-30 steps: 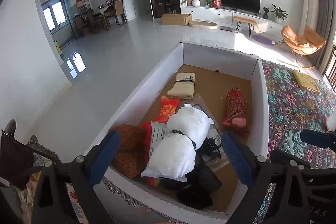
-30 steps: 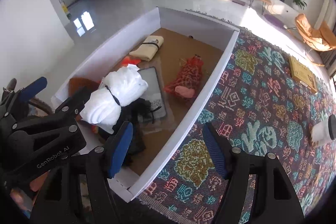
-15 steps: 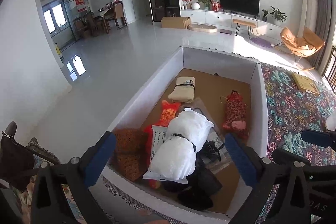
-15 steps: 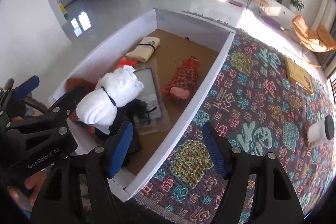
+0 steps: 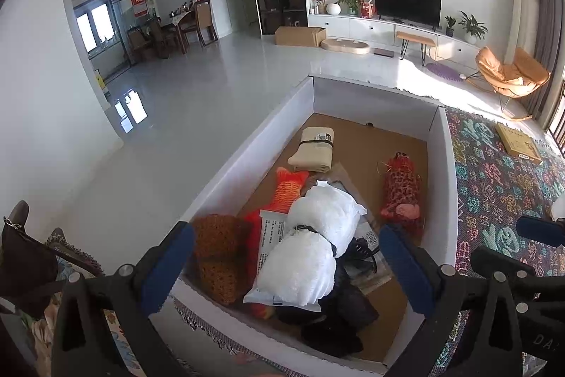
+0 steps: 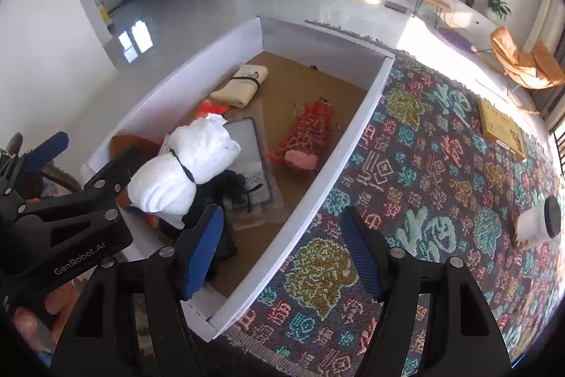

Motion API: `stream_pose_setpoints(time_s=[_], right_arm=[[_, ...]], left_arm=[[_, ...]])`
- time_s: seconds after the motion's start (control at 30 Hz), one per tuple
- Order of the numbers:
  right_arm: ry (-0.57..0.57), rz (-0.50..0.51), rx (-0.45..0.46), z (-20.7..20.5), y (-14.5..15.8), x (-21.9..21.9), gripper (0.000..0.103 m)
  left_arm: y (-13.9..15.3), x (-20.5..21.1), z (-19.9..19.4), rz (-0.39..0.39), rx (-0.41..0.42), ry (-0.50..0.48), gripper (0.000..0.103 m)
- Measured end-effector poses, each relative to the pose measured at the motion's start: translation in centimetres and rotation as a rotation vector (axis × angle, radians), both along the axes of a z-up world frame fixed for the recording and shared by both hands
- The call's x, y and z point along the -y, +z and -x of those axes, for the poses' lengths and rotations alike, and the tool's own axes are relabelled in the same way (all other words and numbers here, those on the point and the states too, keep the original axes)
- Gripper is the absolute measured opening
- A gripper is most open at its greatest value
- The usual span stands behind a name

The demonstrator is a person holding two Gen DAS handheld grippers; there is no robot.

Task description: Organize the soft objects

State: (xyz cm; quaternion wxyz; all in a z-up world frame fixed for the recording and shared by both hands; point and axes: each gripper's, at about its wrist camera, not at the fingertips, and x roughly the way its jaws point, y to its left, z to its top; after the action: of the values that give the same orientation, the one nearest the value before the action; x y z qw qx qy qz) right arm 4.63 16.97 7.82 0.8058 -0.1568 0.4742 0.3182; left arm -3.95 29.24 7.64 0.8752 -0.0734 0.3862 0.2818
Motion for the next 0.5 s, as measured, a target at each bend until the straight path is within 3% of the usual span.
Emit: stream_pose_setpoints(time_s=[0.2,0.5], right_arm=[[0.008,0.004,0.011,0.23,0.01,-0.32,0.072],[0.013,-0.003,0.013,0.35,0.06,-0.34,0.072]], left_arm=[[-0.22,-0.17,0.11,0.019,0.0,-0.008,0.103],[0.02,0.29,0.38,-0.029,0.007,-0.008,0.103]])
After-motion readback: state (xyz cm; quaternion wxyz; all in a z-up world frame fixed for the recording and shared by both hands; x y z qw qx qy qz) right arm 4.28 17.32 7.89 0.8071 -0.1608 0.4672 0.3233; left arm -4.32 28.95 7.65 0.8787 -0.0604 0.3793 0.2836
